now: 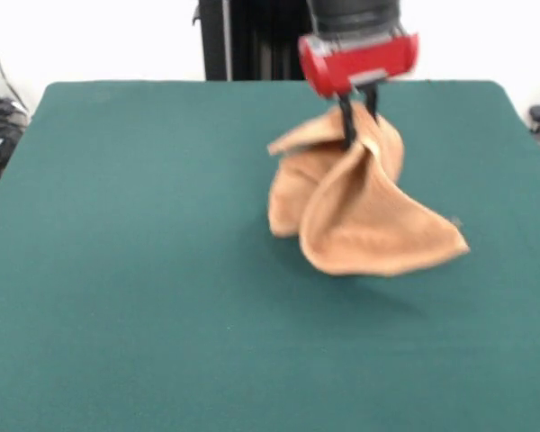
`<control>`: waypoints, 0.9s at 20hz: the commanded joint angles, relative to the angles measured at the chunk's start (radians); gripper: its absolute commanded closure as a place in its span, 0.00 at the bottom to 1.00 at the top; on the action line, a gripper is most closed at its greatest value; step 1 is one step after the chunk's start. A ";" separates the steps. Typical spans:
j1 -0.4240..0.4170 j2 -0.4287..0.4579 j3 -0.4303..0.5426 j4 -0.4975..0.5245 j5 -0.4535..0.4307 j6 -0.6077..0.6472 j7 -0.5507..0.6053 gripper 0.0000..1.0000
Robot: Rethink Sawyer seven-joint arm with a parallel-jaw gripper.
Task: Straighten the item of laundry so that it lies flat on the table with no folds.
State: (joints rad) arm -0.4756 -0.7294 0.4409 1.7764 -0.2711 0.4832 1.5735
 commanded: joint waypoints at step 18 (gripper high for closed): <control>-0.001 0.040 0.037 0.155 -0.251 -0.075 0.034 1.00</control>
State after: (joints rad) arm -0.5299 -0.7627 0.4408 1.9398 -0.4698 0.4805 1.5737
